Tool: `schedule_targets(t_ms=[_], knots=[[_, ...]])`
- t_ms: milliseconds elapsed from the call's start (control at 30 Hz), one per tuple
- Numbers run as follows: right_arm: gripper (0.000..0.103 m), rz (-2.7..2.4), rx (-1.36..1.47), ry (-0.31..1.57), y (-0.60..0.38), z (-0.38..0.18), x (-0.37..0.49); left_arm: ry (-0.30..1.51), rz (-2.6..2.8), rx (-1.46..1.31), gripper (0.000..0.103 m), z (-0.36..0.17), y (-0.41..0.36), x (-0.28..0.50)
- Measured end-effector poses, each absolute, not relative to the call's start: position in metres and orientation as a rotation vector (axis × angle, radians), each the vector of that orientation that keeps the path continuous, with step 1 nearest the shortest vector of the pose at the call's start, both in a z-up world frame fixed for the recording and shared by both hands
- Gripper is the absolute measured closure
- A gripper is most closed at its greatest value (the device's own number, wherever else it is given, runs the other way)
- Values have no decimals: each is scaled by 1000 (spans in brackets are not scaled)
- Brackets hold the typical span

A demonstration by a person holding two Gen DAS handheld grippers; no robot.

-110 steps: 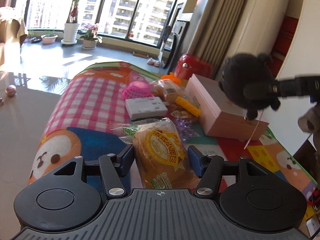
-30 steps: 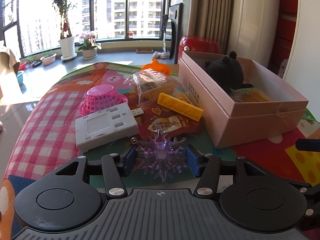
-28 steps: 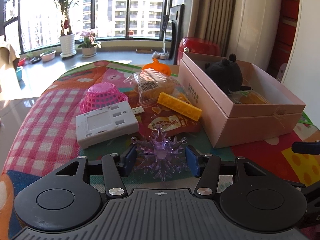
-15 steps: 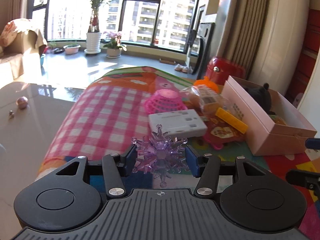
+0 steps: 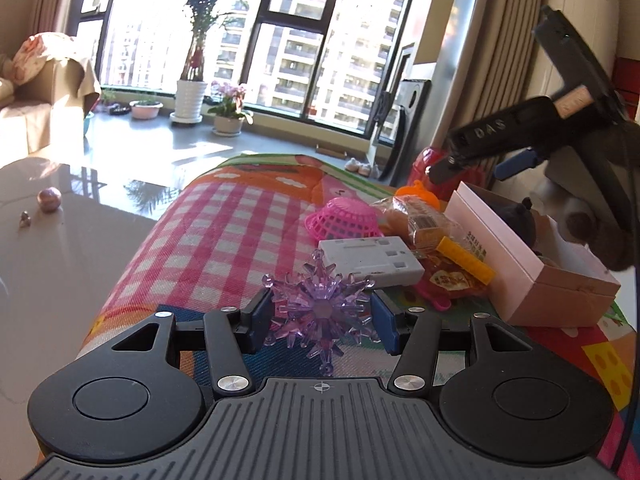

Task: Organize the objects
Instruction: 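Lift the snowflake with the left tool while the right tool grasps the bagged bread roll, then carry the snowflake into the pink box and release it while the right tool carries the bread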

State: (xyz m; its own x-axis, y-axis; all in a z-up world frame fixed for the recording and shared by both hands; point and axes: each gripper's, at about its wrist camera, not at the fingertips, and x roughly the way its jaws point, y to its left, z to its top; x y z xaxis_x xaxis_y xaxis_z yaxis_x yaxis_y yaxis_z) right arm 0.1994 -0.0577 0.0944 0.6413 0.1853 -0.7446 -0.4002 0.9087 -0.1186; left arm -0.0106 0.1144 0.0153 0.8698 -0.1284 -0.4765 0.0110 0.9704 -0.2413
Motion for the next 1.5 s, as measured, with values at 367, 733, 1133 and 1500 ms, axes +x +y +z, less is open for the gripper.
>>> schedule_targets(t_ms=[367,733,1133,1500], knots=[[37,268,-290,963,-30,38,240,520,-79,-282,45,12,120,-10],[44,503,-152,803,-62,115,140,526,-64,-272,45,12,118,-9],[44,491,-127,798,-144,91,14,615,-149,-237,45,18,90,-18],[44,350,-57,752,-221,59,-34,650,-367,-101,45,65,4,-12]])
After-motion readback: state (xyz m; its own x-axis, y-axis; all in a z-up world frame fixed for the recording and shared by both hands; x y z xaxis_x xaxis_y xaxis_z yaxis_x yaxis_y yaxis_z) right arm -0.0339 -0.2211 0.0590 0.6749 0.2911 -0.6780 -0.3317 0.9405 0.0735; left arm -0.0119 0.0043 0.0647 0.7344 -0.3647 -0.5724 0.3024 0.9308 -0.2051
